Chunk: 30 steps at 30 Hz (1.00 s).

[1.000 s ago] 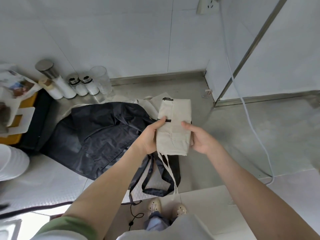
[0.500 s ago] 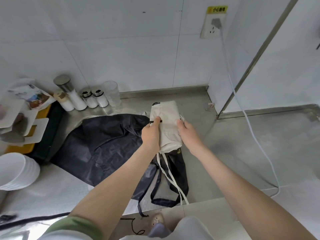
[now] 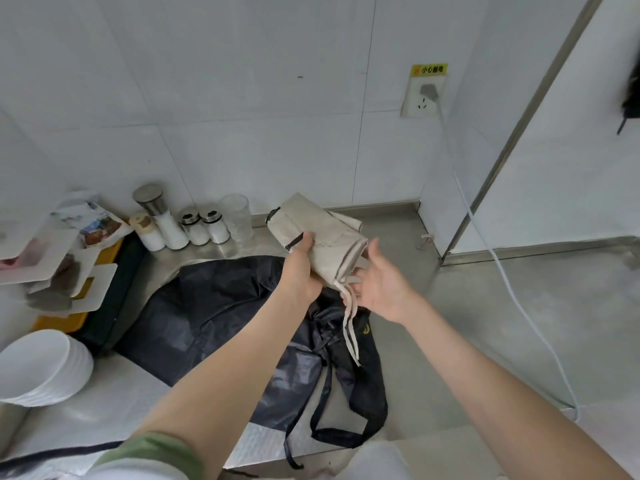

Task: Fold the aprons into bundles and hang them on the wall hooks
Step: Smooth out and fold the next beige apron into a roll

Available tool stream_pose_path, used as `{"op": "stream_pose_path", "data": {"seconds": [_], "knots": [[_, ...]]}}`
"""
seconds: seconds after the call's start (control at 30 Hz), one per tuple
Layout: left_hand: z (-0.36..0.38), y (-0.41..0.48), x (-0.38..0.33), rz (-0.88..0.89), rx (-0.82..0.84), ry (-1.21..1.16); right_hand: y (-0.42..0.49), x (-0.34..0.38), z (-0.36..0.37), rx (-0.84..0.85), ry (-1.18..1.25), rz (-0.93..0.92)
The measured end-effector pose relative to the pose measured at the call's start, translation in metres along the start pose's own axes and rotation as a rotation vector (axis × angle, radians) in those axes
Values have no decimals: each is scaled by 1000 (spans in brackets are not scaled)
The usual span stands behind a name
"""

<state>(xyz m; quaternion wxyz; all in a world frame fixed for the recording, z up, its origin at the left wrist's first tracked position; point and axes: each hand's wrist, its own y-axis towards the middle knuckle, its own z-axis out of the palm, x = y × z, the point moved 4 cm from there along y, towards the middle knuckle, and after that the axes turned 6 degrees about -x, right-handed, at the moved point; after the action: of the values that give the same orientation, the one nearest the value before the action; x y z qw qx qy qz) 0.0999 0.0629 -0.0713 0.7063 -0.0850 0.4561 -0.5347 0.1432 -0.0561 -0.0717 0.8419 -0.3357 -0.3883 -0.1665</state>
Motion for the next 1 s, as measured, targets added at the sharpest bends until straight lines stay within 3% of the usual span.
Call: {"op": "stream_pose_path", "data": {"seconds": [0.3,0.47,0.7,0.87,1.0], "knots": [[4,1,-13,144,-145,-42,-6,22,10,-181,-1122,-262],[-8,5,-12,185,-194,-29,-7,30,6,-181,-1175,-309],[-2,4,-11,182,-80,95,-12,47,-1,-275,-1238,-402],[1,3,-13,114,-46,246,-10,50,-7,-273,-1123,-436],[4,-3,-15,119,47,222,-7,49,-18,-193,-852,-353]]}}
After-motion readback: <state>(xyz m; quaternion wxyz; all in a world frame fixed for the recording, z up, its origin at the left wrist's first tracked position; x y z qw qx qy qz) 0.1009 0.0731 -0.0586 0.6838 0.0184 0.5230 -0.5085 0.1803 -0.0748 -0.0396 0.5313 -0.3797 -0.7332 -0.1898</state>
